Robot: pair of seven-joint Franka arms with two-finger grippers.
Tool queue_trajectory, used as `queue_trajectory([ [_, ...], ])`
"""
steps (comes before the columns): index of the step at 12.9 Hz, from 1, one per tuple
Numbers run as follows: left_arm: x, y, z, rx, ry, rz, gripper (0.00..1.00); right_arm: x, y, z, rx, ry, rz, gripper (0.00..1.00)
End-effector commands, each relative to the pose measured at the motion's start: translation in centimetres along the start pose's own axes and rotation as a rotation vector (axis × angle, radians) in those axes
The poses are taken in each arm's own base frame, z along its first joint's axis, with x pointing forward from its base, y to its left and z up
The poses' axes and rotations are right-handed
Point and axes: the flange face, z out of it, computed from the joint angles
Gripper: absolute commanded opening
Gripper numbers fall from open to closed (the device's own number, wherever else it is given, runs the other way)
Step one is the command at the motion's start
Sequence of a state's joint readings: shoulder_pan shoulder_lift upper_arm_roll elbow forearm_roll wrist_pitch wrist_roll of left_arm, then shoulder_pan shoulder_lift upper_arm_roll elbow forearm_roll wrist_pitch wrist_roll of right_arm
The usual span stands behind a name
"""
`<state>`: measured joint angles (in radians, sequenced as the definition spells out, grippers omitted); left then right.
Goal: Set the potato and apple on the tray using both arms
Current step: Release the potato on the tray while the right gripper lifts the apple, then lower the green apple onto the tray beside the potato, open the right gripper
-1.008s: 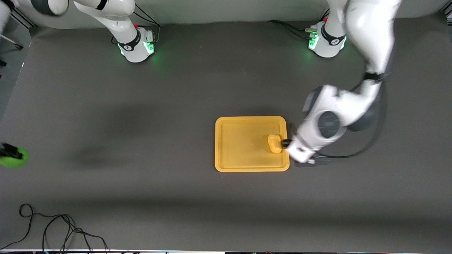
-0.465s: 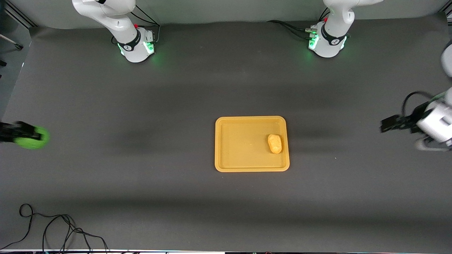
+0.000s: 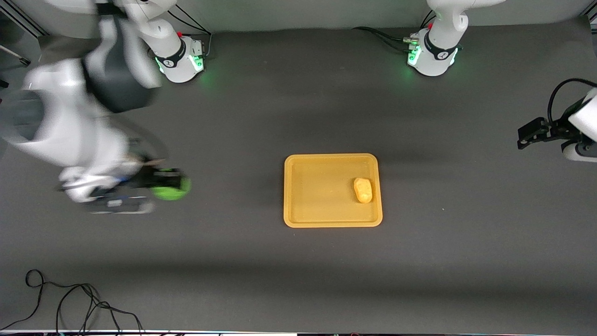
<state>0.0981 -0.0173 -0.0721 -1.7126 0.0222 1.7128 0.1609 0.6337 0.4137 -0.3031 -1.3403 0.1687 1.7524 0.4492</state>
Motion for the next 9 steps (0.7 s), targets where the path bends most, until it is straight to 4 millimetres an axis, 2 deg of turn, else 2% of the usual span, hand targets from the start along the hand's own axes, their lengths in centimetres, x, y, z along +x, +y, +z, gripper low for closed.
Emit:
queue_trajectory([
  [1, -0.7, 0.6, 0.1, 0.015, -0.008, 0.036, 1.00, -2.6, -11.9, 3.5, -0.023, 0.061, 0.090, 0.22],
  [2, -0.9, 1.2, -0.3, 0.016, -0.008, 0.033, 1.00, -4.4, -16.6, 5.4, -0.004, 0.086, 0.108, 0.22],
  [4, -1.6, 1.2, -0.8, 0.005, -0.021, 0.023, 1.00, -8.0, -23.4, 9.2, 0.056, 0.085, 0.117, 0.22],
  [6, -2.3, 0.4, -0.7, 0.005, -0.027, 0.020, 1.00, -11.0, -27.7, 14.4, 0.094, 0.089, 0.076, 0.24],
  [7, -2.4, 0.3, -0.6, 0.002, -0.029, 0.020, 1.00, -11.9, -29.0, 17.4, 0.098, 0.099, 0.055, 0.25],
  [9, -2.3, 0.0, 0.1, 0.002, -0.039, 0.016, 1.00, -12.7, -30.2, 23.2, 0.106, 0.117, 0.035, 0.29],
])
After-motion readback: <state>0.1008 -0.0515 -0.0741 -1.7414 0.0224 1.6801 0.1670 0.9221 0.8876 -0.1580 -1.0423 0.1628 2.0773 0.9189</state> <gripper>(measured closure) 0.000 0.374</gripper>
